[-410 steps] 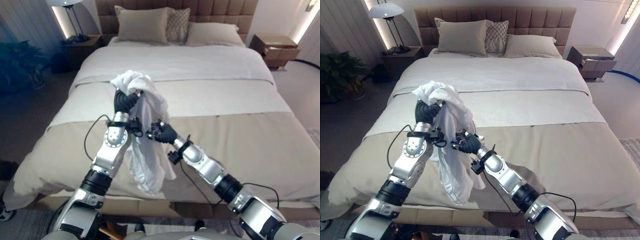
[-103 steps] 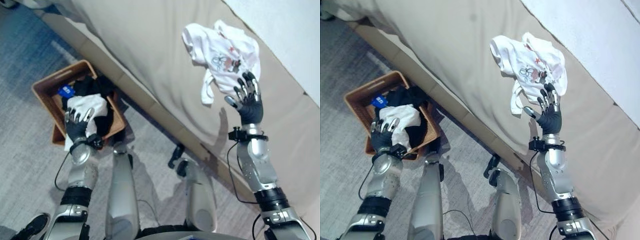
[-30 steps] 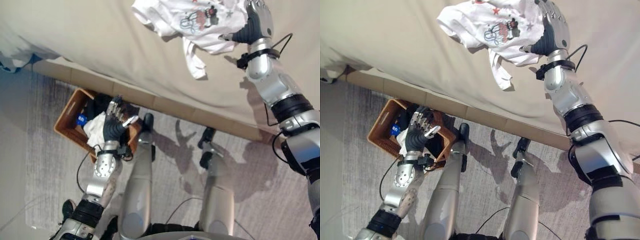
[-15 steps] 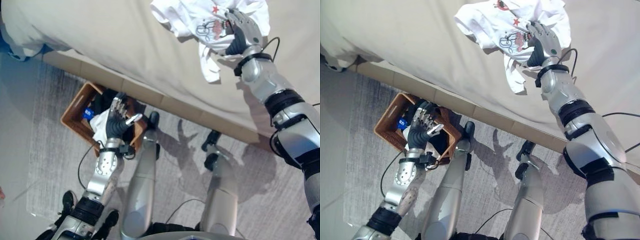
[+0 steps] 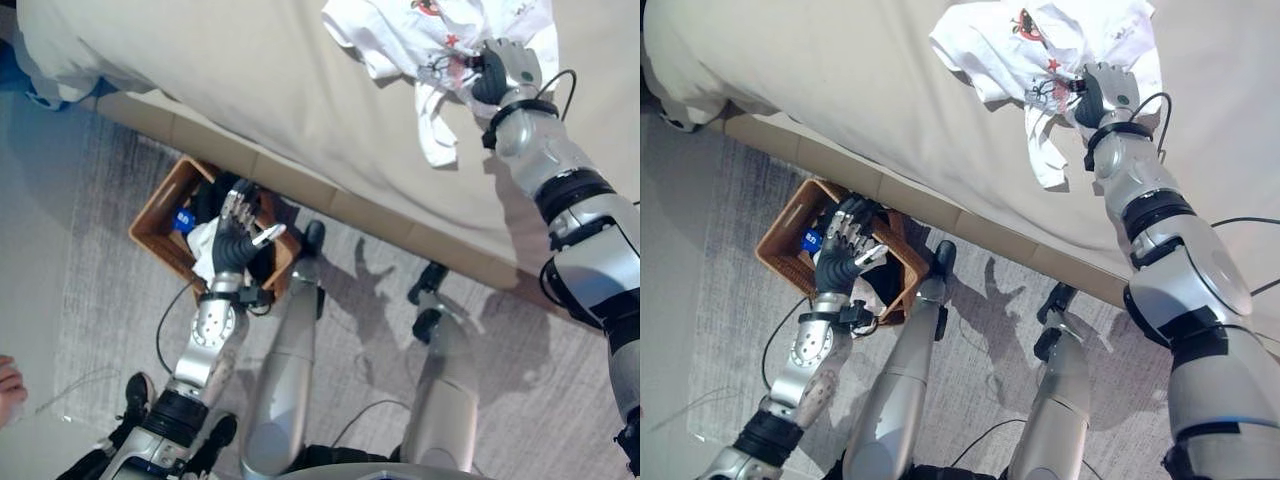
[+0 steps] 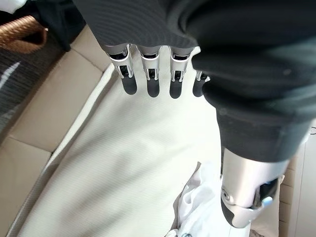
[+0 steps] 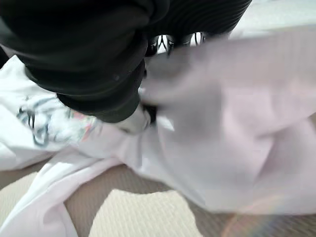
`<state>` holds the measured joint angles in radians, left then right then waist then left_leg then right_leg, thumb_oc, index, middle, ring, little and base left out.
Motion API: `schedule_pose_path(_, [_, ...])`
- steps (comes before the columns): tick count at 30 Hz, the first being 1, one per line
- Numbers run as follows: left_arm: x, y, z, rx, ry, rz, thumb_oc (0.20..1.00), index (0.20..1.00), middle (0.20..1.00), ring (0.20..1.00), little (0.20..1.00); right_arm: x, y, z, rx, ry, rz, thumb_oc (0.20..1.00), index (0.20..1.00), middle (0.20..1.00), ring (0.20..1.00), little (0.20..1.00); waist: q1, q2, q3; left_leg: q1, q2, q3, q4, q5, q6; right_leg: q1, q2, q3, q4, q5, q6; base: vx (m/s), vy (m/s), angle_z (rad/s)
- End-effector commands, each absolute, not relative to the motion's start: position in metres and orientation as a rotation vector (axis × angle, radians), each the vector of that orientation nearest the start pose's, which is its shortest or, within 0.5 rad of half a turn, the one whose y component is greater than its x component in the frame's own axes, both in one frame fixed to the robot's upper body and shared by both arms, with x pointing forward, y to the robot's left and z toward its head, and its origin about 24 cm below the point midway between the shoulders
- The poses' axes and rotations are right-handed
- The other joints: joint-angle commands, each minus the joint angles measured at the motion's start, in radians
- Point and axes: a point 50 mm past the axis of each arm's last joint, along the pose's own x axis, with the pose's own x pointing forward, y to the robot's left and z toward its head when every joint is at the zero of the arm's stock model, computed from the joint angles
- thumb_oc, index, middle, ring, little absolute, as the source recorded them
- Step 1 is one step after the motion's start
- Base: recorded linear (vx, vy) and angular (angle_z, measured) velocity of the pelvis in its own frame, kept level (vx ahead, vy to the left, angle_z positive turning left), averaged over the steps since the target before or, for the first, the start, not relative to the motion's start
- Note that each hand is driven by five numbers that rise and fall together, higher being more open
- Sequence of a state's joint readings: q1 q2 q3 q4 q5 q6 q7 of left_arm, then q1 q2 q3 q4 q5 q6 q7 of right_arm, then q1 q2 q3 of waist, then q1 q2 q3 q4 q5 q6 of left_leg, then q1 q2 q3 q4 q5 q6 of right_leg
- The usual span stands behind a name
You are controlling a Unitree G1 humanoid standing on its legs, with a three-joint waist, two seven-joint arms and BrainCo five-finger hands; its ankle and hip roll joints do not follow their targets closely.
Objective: Pick up clothes into the bucket
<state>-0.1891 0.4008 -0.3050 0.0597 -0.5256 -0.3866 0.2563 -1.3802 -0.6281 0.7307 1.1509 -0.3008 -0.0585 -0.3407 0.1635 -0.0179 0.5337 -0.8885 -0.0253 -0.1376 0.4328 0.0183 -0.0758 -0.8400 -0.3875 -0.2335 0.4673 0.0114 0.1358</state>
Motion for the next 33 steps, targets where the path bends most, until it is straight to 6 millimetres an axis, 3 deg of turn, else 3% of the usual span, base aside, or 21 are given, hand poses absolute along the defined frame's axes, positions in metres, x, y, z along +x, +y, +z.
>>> schedule_pose_path(1, [0.272,0.156,0.111,-0.224,-0.429,-0.063,1.000,1.000,1.000,1.000,1.000,0.413,-0.219,0.296,-1.256,-0.419,-0.391,0.200,0.200,0.200,0.200,0.200,-0.005,0.039,-0.014,-0.004,0.022,0.017,-0.019,-0.019,-0.001,0.104,-0.013,0.029,0.043,-0.070,0.073,0.00,0.000,0.00])
schedule_pose_path(3, [0.272,0.156,0.110,-0.224,-0.423,-0.060,1.000,1.000,1.000,1.000,1.000,0.412,-0.215,0.295,-1.246,-0.439,-0.371,0.200,0.200,0.200,0.200,0.200,-0.008,0.035,-0.014,0.008,0.026,0.018,-0.025,-0.017,-0.003,0.115,-0.011,0.029,0.037,-0.068,0.072,-0.04,0.014,-0.01])
schedule_pose_path(4, [0.274,0.157,0.113,-0.224,-0.436,-0.055,1.000,1.000,1.000,1.000,1.000,0.408,-0.209,0.300,-1.194,-0.501,-0.354,0.200,0.200,0.200,0.200,0.200,-0.016,0.028,-0.014,0.006,0.030,0.022,-0.043,0.019,0.000,0.119,-0.007,0.019,0.008,-0.032,0.064,-0.08,0.032,-0.01])
schedule_pose_path(7, [0.276,0.159,0.110,-0.224,-0.422,-0.034,1.000,1.000,1.000,1.000,1.000,0.401,-0.203,0.295,-1.088,-0.569,-0.312,0.200,0.200,0.200,0.200,0.200,-0.032,0.009,-0.014,0.050,0.040,0.027,-0.051,0.018,-0.004,0.163,-0.001,0.020,-0.007,-0.027,0.063,-0.04,-0.008,-0.05])
schedule_pose_path(11, [0.279,0.165,0.098,-0.178,-0.375,-0.002,1.000,1.000,1.000,1.000,1.000,0.387,-0.193,0.275,-0.951,-0.644,-0.230,0.200,0.200,0.200,0.200,0.200,-0.053,-0.017,-0.014,0.145,0.057,0.034,-0.074,0.014,-0.008,0.260,0.007,0.016,-0.047,-0.021,0.065,0.00,-0.038,-0.09])
schedule_pose_path(15, [0.283,0.180,0.086,-0.090,-0.338,0.053,1.000,1.000,1.000,1.000,1.000,0.361,-0.192,0.245,-0.903,-0.712,-0.155,0.200,0.200,0.200,0.200,0.200,-0.076,-0.039,-0.014,0.309,0.081,0.046,-0.119,0.008,-0.013,0.431,0.015,0.003,-0.129,-0.005,0.072,0.04,-0.045,-0.09])
schedule_pose_path(22, [0.284,0.199,0.083,0.067,-0.322,0.095,1.000,1.000,1.000,1.000,1.000,0.339,-0.195,0.235,-0.854,-0.744,-0.079,0.200,0.200,0.200,0.200,0.200,-0.098,-0.058,-0.029,0.491,0.109,0.059,-0.194,0.018,-0.021,0.613,0.033,-0.005,-0.233,0.018,0.079,0.07,-0.032,-0.15])
schedule_pose_path(27, [0.276,0.218,0.077,0.161,-0.286,0.103,1.000,1.000,1.000,1.000,1.000,0.324,-0.184,0.247,-0.780,-0.788,0.107,0.200,0.200,0.200,0.200,0.200,-0.116,-0.087,-0.142,0.628,0.143,0.094,-0.276,0.022,-0.024,0.717,0.069,0.005,-0.331,0.040,0.085,0.12,-0.035,-0.21])
schedule_pose_path(30, [0.275,0.219,0.075,0.198,-0.269,0.087,1.000,1.000,1.000,1.000,1.000,0.322,-0.182,0.249,-0.767,-0.786,0.157,0.200,0.200,0.200,0.200,0.200,-0.120,-0.095,-0.177,0.674,0.151,0.103,-0.299,0.024,-0.026,0.758,0.081,0.003,-0.357,0.043,0.086,0.15,-0.061,-0.17])
schedule_pose_path(33, [0.282,0.217,0.078,0.286,-0.263,0.053,1.000,1.000,1.000,1.000,1.000,0.316,-0.169,0.253,-0.688,-0.781,0.291,0.200,0.200,0.200,0.200,0.200,-0.139,-0.106,-0.252,0.748,0.162,0.121,-0.339,0.023,-0.029,0.818,0.102,0.007,-0.400,0.049,0.089,0.13,-0.041,-0.19])
